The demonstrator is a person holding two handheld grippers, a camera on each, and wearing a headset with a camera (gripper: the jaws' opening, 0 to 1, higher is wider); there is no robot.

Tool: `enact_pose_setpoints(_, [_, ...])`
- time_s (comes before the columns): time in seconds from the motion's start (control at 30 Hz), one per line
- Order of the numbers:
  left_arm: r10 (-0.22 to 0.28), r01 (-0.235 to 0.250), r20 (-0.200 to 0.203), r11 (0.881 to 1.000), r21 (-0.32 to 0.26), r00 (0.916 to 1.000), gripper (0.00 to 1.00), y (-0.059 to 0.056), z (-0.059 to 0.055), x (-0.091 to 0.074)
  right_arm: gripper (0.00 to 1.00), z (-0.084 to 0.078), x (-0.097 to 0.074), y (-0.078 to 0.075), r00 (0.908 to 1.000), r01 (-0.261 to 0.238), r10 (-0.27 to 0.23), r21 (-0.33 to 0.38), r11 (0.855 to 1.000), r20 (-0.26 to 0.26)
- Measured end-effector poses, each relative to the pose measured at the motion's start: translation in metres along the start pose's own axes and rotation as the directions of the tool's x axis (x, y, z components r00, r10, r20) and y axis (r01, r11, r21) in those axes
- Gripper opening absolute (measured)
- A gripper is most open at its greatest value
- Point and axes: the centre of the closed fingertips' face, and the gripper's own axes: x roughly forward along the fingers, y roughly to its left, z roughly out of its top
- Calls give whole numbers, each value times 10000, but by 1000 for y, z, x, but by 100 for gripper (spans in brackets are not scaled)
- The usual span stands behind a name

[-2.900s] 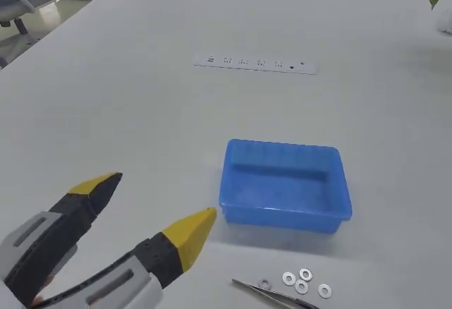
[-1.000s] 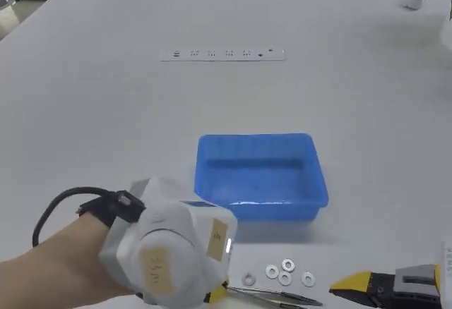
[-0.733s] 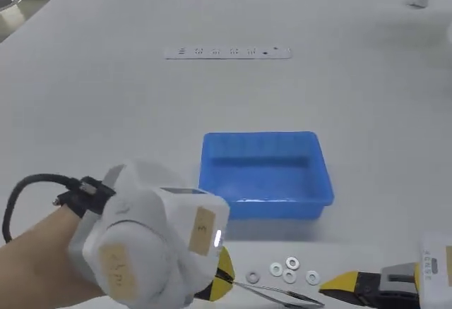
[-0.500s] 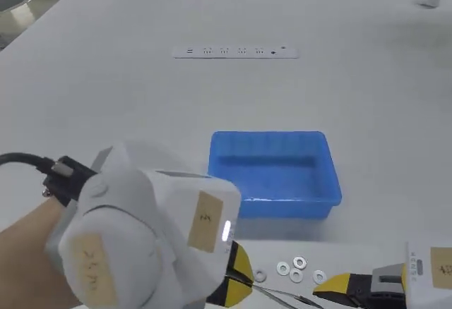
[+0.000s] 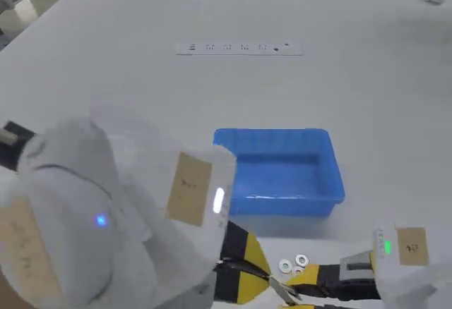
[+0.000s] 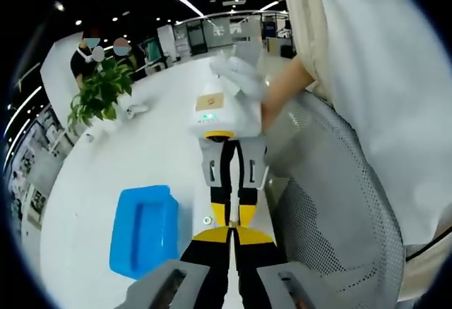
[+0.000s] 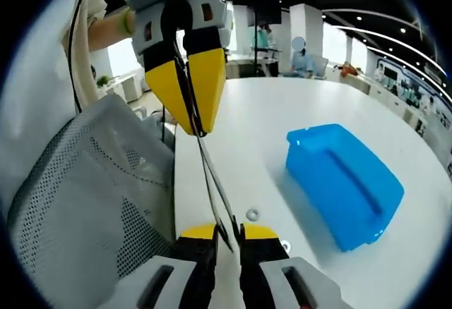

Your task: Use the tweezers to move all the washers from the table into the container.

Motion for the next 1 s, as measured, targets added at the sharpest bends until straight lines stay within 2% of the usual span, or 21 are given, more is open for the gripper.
enact_pose_setpoints(0.1, [217,-208,-337,9994,283,9992,0,8,-4,-5,8,9,7,-7,9998,40,-39,-41,10000,175])
enact_pose_setpoints(0.23, [187,-178,-526,9997,182,9984,0,15,-7,-8,8,16,17,-10,9993,-115,118,-87,9999,348])
enact_pose_setpoints(0.3, [113,-95,-741,9996,247,9972,0,16,-10,-8,8,17,20,-10,9993,-173,177,-132,9998,334])
enact_pose_setpoints(0.43, [-19,33,-884,9999,154,9961,0,18,-12,-4,8,15,25,-12,9997,-150,155,-236,9996,202])
enact_pose_setpoints(0.53, [-48,64,-1037,9999,144,9946,0,20,-13,-2,8,14,28,-13,9996,-202,205,-162,9997,178])
enact_pose_setpoints(0.73, [-448,459,-1416,9989,46,9889,0,21,-20,4,9,15,28,-12,9992,-366,364,118,9993,162])
enact_pose_setpoints(0.87, [-711,681,-1220,9973,-285,9900,0,22,-16,6,11,34,21,-10,9975,-363,358,61,9993,605])
enact_pose_setpoints(1.0, [-744,712,-1204,9970,-306,9899,0,22,-15,9,10,46,19,-9,9952,-452,447,37,9990,871])
